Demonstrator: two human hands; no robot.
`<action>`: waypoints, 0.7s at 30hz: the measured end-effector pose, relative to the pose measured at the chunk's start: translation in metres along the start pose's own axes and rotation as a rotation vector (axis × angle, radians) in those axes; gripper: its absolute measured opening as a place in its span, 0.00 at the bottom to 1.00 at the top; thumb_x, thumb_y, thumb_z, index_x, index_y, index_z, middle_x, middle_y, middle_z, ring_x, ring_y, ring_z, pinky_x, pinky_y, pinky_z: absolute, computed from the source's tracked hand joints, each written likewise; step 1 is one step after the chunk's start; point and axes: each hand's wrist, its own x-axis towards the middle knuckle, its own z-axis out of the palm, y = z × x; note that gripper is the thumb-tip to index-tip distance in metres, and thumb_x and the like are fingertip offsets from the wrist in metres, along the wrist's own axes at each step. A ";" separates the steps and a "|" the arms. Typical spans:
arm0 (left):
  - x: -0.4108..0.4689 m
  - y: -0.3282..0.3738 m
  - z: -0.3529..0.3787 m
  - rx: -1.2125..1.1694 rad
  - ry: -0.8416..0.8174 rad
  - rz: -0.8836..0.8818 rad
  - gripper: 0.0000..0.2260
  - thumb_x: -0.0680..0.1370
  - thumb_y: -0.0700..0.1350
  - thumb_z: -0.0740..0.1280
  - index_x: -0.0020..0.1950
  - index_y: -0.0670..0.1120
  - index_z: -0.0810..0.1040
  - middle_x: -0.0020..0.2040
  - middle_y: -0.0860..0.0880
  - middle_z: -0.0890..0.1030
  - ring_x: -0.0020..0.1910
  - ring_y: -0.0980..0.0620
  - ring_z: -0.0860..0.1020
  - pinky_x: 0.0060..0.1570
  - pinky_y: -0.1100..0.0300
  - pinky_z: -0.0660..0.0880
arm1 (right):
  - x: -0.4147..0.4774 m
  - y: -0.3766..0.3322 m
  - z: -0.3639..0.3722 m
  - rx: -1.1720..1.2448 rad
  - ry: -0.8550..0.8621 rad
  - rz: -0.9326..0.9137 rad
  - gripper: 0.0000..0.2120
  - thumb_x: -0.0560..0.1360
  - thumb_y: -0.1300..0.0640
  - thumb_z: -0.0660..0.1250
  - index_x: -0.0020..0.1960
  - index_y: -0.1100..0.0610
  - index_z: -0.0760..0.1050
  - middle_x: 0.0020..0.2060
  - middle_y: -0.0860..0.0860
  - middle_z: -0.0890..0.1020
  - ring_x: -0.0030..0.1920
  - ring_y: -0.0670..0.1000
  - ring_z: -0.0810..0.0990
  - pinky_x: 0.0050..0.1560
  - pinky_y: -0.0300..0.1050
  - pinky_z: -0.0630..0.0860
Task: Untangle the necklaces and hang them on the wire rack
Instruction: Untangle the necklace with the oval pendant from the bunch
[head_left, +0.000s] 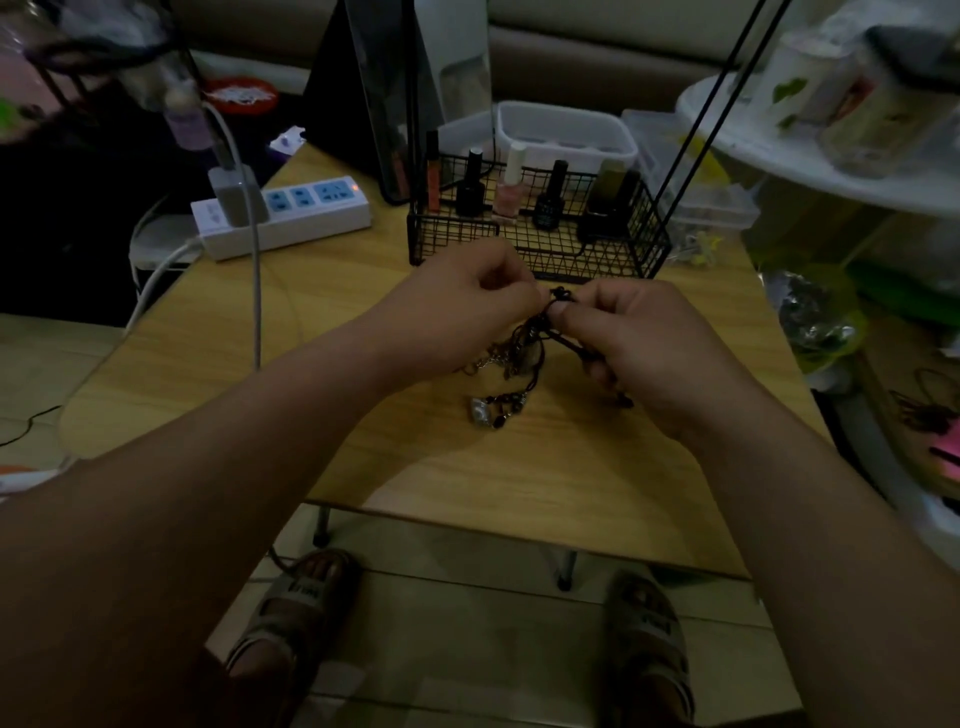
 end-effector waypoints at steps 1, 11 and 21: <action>0.000 0.000 0.000 0.005 -0.039 0.006 0.07 0.82 0.54 0.69 0.53 0.51 0.81 0.48 0.50 0.82 0.42 0.54 0.79 0.38 0.57 0.76 | 0.000 0.000 0.000 0.012 0.008 -0.002 0.10 0.80 0.54 0.71 0.41 0.55 0.78 0.24 0.45 0.72 0.22 0.43 0.69 0.22 0.34 0.64; 0.001 -0.007 -0.006 -0.057 -0.132 0.001 0.03 0.81 0.48 0.71 0.52 0.49 0.81 0.43 0.50 0.83 0.31 0.62 0.74 0.30 0.67 0.71 | -0.003 -0.003 -0.007 0.306 -0.125 0.106 0.06 0.82 0.58 0.66 0.49 0.55 0.80 0.31 0.47 0.78 0.28 0.44 0.71 0.27 0.37 0.63; -0.002 -0.005 -0.014 -0.175 -0.123 -0.048 0.04 0.81 0.47 0.70 0.47 0.50 0.81 0.44 0.52 0.83 0.45 0.50 0.78 0.50 0.48 0.75 | -0.006 -0.006 -0.009 0.244 -0.069 0.059 0.07 0.82 0.56 0.67 0.50 0.56 0.83 0.35 0.49 0.81 0.29 0.45 0.73 0.27 0.37 0.65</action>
